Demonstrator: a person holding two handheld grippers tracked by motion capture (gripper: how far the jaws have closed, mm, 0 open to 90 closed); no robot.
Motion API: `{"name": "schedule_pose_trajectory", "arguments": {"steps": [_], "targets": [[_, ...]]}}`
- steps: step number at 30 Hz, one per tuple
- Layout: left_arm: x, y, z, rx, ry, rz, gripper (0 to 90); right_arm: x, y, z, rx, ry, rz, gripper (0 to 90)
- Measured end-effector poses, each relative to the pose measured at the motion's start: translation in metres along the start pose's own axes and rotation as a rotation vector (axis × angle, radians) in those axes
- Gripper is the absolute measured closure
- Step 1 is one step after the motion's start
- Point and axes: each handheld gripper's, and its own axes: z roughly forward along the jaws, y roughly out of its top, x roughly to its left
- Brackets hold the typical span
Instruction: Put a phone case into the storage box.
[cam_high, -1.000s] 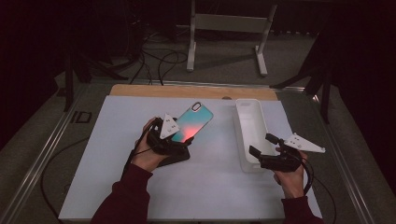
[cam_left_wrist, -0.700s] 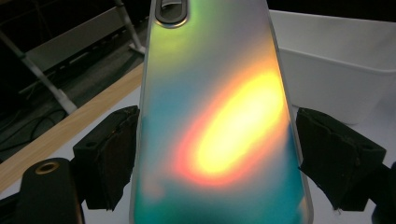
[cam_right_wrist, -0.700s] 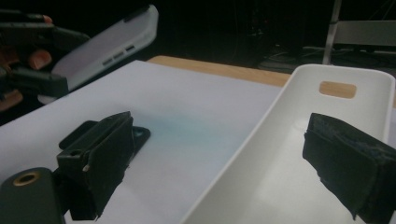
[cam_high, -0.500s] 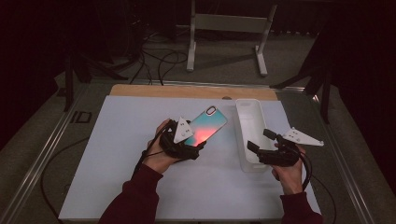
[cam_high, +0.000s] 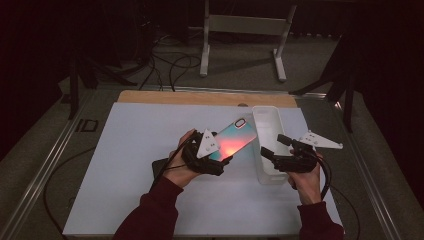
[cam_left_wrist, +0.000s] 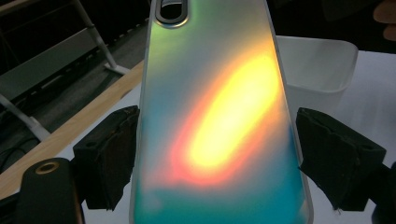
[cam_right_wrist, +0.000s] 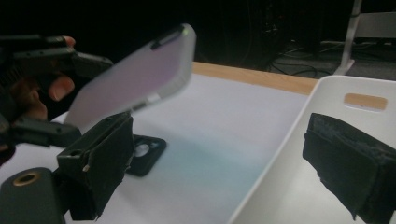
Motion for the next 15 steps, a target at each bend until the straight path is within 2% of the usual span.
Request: {"name": "schedule_pose_trajectory", "arguments": {"steps": [4, 9, 12, 15], "targets": [[-0.005, 0.002, 0.003, -0.004, -0.019, 0.016, 16.8, 0.004, 0.005, 0.005, 0.005, 0.009, 0.003, 9.1], [-0.010, 0.006, 0.004, -0.014, -0.032, 0.025, 16.8, 0.012, 0.011, 0.013, 0.025, 0.050, 0.011, 13.6], [-0.012, 0.008, 0.005, -0.030, -0.037, 0.032, 16.8, 0.017, 0.013, 0.018, 0.036, 0.071, 0.013, 18.8], [-0.014, 0.009, 0.005, -0.044, -0.041, 0.030, 16.8, 0.024, 0.016, 0.022, 0.040, 0.109, 0.022, 29.4]]}}
